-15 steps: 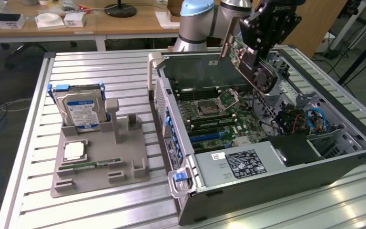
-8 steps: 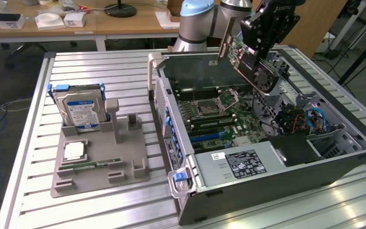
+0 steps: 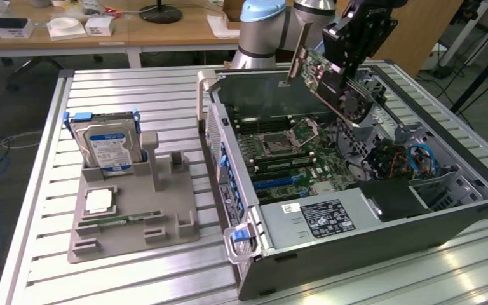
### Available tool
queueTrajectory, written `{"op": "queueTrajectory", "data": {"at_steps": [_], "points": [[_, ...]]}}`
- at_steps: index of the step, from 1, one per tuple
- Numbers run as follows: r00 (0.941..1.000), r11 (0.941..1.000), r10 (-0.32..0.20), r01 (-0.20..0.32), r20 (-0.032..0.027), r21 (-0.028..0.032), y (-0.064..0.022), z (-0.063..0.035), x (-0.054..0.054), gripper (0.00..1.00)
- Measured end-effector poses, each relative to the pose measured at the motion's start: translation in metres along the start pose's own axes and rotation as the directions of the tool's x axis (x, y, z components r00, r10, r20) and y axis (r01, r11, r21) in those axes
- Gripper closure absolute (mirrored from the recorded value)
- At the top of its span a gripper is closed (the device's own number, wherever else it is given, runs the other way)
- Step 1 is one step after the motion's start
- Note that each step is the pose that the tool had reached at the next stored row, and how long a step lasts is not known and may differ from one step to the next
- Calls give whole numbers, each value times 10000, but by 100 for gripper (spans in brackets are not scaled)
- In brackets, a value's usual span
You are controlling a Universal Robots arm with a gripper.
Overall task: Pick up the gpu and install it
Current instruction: 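Insert the gpu into the slot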
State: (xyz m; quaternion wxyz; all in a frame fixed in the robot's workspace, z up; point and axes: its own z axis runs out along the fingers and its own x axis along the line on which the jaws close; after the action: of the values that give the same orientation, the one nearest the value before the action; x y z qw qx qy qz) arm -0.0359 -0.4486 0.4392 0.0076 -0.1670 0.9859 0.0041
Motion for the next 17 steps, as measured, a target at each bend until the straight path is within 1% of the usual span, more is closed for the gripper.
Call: {"op": "queueTrajectory", "data": {"at_steps": [6,8,10,13,15,17], "points": [[9986,9986,-528,528,-3,-9,0,0,0,74],[9972,9972,-748,748,-4,-12,0,0,0,74],[9946,9946,-1040,1040,-5,-17,0,0,0,74],[9878,9878,-1559,1559,-6,-26,0,1,0,74],[9816,9816,-1909,1909,-8,-32,0,0,0,74],[9741,9741,-2261,2261,-8,-38,0,1,0,74]]}}
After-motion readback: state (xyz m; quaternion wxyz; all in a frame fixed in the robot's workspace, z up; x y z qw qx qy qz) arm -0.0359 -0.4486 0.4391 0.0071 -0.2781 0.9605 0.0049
